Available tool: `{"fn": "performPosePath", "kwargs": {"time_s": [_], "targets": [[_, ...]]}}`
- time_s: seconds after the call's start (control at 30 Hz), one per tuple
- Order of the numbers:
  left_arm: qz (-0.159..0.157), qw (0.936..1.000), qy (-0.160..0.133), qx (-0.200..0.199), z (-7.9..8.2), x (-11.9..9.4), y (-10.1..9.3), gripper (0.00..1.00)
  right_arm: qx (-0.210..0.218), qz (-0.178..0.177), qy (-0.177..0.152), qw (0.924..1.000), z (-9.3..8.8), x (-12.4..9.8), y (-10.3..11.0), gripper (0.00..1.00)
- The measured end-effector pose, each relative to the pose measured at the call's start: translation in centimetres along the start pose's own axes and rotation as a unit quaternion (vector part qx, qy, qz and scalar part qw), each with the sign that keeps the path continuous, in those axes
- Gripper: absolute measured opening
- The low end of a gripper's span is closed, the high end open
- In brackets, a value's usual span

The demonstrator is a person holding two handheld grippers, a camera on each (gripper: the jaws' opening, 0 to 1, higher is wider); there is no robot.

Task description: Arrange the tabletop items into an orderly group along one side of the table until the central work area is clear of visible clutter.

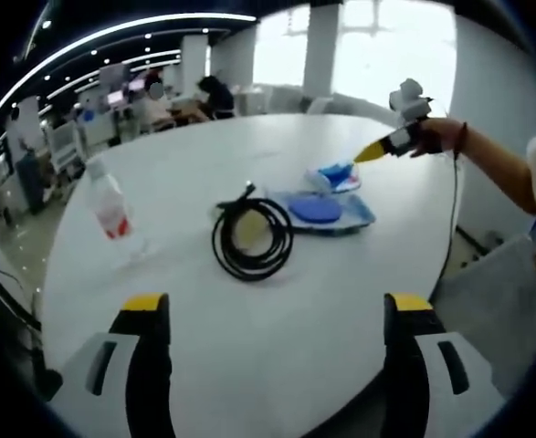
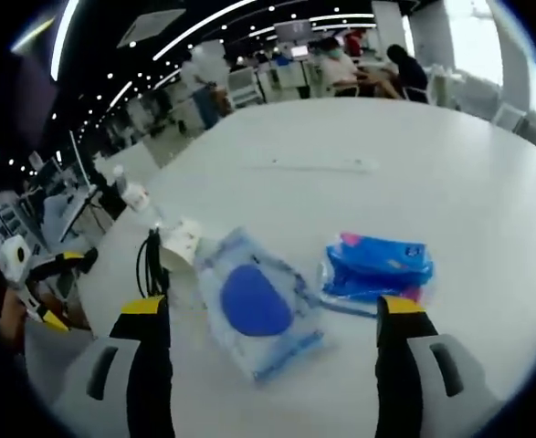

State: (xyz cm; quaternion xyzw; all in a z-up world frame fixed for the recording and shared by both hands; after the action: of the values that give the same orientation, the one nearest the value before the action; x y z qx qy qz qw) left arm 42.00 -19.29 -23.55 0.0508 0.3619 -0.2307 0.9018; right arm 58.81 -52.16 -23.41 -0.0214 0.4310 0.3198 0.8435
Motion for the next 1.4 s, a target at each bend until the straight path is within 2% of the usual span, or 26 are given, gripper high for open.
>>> {"fn": "performPosePath", "kwargs": {"time_s": [0.13,0.4,0.67,1.4], "targets": [[0.001,1.0000,-0.002,0.001,0.0,-0.2,-0.2,0.94,-0.016,0.016,0.009,0.9997,-0.1,0.4,1.5,0.99],[-0.002,1.0000,-0.003,0.004,-0.4,-0.5,-0.4,0.94,-0.023,0.051,0.001,0.9984,-0.3,1.6,5.1,0.99],[-0.001,1.0000,-0.007,0.004,-0.7,-1.0,-0.4,0.94,-0.036,0.079,0.010,0.9962,-0.5,3.2,8.4,0.96],[0.004,1.0000,0.004,0.007,-1.5,-1.2,0.3,0.94,-0.055,0.115,0.024,0.9916,-0.3,7.0,12.7,0.87]]}}
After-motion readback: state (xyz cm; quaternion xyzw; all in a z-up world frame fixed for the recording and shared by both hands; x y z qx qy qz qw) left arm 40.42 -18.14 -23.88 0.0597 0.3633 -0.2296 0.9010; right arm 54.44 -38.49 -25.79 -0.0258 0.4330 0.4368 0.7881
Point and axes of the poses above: the point that each gripper's makers call its tool centre point, and the gripper's own axes: x roughly forward along the fingers, y roughly to its left, z roughly out of its top, the point moved 8 cm from there along -x, roughly backward along the fingers, and after that the axes turned 6 degrees about y, right-handed, at the moved point
